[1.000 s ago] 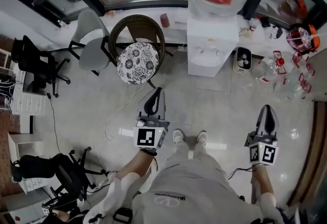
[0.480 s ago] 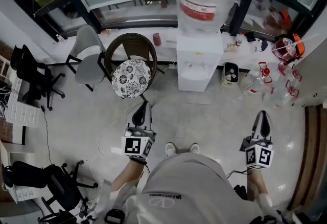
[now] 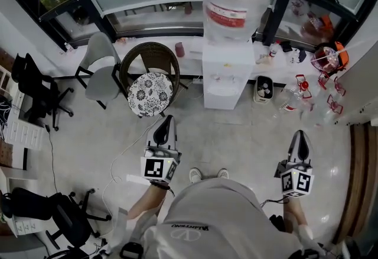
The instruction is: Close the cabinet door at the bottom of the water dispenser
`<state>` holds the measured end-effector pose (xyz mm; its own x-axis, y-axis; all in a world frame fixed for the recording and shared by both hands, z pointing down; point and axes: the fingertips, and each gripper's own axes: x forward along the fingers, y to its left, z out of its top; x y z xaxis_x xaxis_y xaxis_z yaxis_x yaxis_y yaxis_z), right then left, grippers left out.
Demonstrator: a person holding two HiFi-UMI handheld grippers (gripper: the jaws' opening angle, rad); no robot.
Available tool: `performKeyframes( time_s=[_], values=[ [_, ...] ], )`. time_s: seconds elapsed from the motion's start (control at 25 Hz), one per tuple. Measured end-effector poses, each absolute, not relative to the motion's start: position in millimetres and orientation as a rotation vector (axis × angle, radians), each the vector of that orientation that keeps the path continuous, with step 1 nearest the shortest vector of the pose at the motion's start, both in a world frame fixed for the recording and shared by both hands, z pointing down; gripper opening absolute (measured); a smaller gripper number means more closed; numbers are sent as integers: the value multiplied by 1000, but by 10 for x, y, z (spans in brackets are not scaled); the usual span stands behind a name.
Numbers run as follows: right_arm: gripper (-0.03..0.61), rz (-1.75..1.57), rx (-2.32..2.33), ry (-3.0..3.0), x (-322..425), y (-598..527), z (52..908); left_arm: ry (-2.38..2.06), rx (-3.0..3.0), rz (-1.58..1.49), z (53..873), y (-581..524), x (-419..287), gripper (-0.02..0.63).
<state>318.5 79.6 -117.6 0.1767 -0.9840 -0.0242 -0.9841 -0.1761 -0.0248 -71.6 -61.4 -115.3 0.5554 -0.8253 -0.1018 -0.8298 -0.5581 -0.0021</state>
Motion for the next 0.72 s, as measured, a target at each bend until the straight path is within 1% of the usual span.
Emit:
performKeyframes(
  time_s=[0.72],
  values=[
    [15,-1,-2395,1966,3166,831,-1185,1451,-2757,127,-1096,-511,-669,8]
  ],
)
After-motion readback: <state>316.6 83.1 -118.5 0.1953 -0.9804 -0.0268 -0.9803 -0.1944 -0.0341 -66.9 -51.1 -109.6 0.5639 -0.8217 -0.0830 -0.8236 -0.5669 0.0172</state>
